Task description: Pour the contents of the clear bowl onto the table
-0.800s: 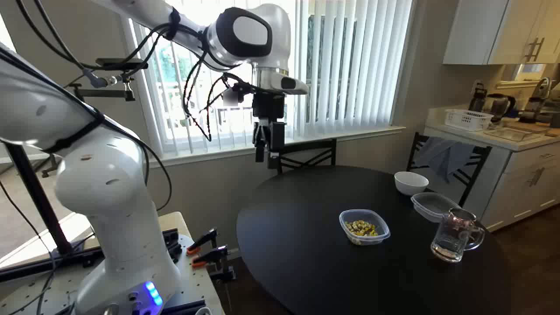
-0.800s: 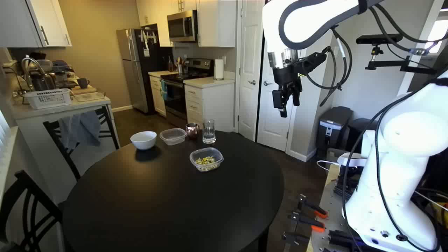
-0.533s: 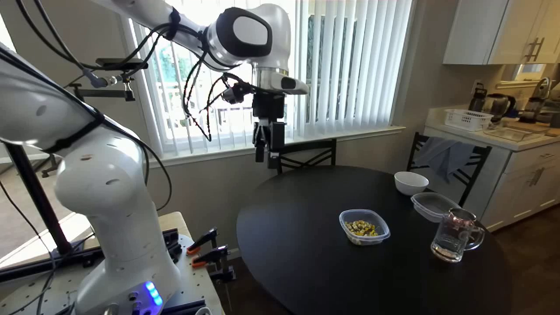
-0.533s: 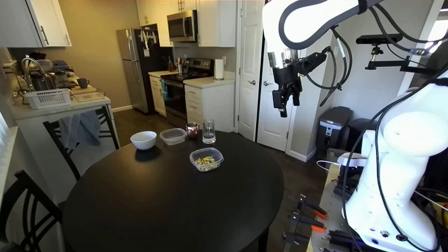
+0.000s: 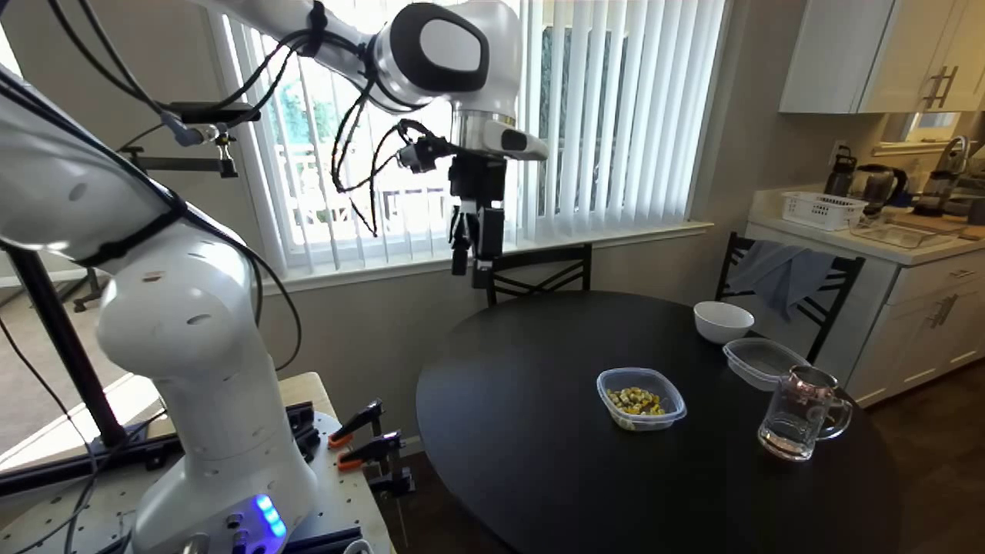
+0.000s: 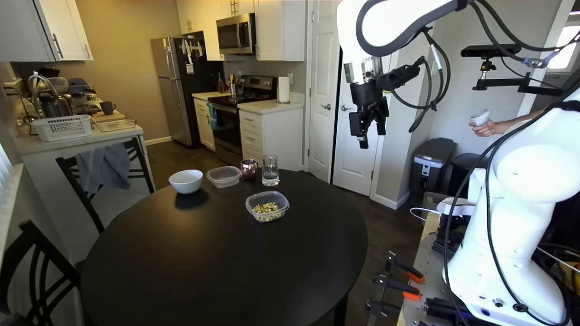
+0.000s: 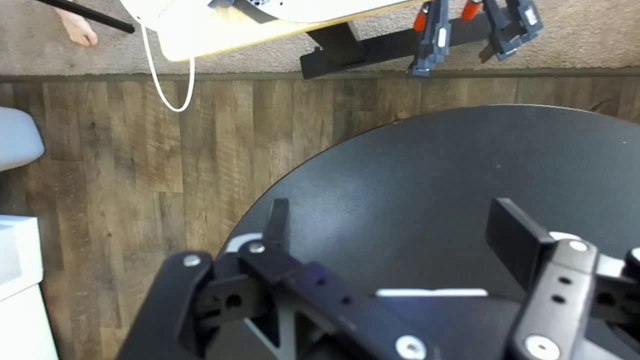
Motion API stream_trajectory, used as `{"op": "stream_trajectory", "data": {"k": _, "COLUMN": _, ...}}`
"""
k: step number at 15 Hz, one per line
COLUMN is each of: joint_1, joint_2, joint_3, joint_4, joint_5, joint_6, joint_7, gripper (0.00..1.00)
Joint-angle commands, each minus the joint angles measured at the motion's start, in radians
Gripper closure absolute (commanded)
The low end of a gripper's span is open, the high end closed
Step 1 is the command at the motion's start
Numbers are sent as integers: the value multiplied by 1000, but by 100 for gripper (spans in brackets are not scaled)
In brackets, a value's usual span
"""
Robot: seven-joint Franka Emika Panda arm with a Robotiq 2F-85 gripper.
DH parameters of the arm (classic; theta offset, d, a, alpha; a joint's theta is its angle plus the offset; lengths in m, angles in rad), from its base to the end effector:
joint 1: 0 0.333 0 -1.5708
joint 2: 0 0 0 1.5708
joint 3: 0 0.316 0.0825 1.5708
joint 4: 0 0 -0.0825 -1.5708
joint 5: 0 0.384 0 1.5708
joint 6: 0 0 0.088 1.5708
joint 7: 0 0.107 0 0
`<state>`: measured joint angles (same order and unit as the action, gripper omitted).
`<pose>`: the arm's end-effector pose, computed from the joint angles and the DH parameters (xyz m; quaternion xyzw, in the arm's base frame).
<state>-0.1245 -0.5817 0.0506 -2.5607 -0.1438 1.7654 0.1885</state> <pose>0.3423 -0.0378 0.4434 0.9843 -0.1140 -0.1024 0.0879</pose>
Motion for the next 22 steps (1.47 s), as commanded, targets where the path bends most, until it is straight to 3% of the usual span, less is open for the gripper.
{"op": "stream_trajectory", "data": {"k": 1, "joint_1": 38, "joint_2": 226, "joint_3": 17, "joint_4": 224, "joint_5": 153, "joint_6": -89, "joint_7": 128, "gripper": 0}}
{"op": "stream_trajectory", "data": {"k": 6, "joint_1": 81, "joint_2": 462, "joint_3": 71, "joint_4": 375, "joint_5": 301, "joint_6": 10, "joint_7": 438, "gripper": 0}}
{"op": "stream_trajectory", "data": {"k": 10, "joint_1": 97, "joint_2": 597, "joint_3": 32, "joint_4": 402, "joint_5": 325, "joint_6": 144, "joint_7": 602, "gripper": 0}}
{"op": "stream_trajectory", "data": {"k": 17, "joint_1": 107, "joint_2": 706, "joint_3": -48, "joint_4": 387, "joint_5": 404, "joint_6": 381, "joint_7": 806, "gripper": 0}}
{"op": "stream_trajectory", "data": {"k": 18, "joint_1": 110, "joint_2": 709, "joint_3": -53, "joint_4": 373, "joint_5": 413, "joint_6": 386, "joint_7": 854, "gripper": 0}}
{"op": "stream_trajectory", "data": {"k": 19, "joint_1": 109, "joint_2": 704, "joint_3": -46, "joint_4": 373, "joint_5": 435, "joint_6": 319, "joint_7": 800, "gripper": 0}}
{"op": "stream_trajectory", "data": {"k": 20, "joint_1": 107, "joint_2": 712, "joint_3": -55, "joint_4": 393, "joint_5": 392, "joint_6": 340, "joint_7": 789, "gripper": 0}}
{"op": "stream_trajectory", "data": {"k": 22, "joint_1": 112, "joint_2": 719, "joint_3": -54, "joint_4": 386, "joint_5": 409, "joint_6": 332, "joint_7": 789, "gripper": 0}}
